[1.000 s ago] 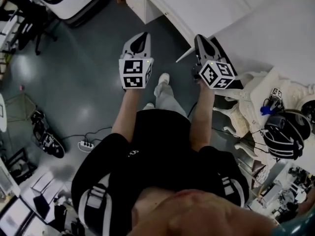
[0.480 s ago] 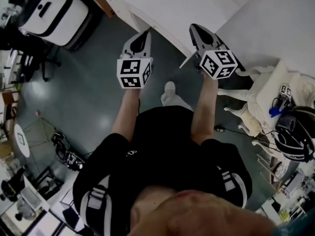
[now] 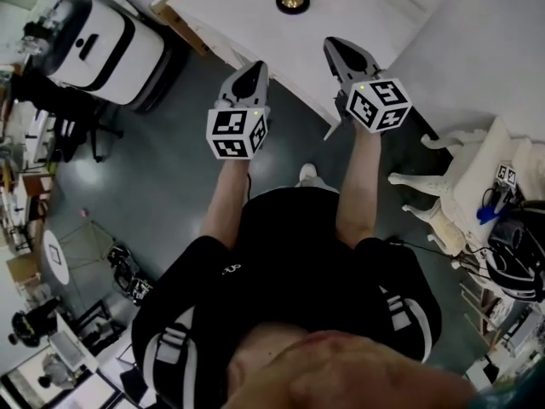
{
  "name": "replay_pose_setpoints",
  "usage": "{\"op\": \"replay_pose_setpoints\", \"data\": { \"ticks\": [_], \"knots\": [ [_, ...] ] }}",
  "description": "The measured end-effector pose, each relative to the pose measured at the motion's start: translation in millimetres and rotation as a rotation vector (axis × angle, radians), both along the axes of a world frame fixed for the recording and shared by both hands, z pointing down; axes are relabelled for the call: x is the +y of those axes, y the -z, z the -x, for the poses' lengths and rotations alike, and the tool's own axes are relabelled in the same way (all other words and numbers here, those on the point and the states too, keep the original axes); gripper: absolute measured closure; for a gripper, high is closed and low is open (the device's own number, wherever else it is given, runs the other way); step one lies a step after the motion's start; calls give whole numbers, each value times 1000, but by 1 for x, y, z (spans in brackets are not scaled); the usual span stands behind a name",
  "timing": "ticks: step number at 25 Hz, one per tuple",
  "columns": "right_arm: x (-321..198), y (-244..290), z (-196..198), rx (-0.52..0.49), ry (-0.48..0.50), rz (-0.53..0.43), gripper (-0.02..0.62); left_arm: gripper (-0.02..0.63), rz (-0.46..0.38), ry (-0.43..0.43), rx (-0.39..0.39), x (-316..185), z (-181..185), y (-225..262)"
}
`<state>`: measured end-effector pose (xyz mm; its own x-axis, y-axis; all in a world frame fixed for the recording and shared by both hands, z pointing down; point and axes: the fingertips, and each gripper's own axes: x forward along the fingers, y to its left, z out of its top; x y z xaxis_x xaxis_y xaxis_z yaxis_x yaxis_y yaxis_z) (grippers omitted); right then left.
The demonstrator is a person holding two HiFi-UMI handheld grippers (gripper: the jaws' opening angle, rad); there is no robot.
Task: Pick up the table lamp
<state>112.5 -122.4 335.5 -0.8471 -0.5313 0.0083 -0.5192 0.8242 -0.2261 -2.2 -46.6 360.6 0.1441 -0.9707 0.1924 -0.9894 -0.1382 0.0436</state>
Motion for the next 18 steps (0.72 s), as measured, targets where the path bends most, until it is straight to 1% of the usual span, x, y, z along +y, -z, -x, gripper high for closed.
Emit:
{"op": "replay_pose_setpoints", "data": {
  "ticks": [3, 6, 9, 12, 14, 15, 18],
  "knots": [
    [-7, -5, 17, 12, 31, 3, 577, 597, 18, 24, 6, 0, 10, -10],
    [-6, -9, 29, 14, 60, 21, 577, 597, 37, 66, 43, 3, 18, -18],
    [-3, -18, 44, 24, 91, 41, 577, 597, 27, 59, 54, -1, 17, -14],
    [-4, -34, 57, 46, 111, 65, 577, 597, 47, 67, 62, -4, 24, -24],
    [-11, -40, 63, 61, 100, 72, 577, 597, 66, 88, 88, -10, 37, -32],
    [-16, -42, 65, 64, 80, 75, 577, 597, 71, 93, 101, -15, 42, -35],
    [-30, -42, 69, 67, 21, 76, 577, 597, 55, 82, 114, -31, 50, -32]
  ]
}}
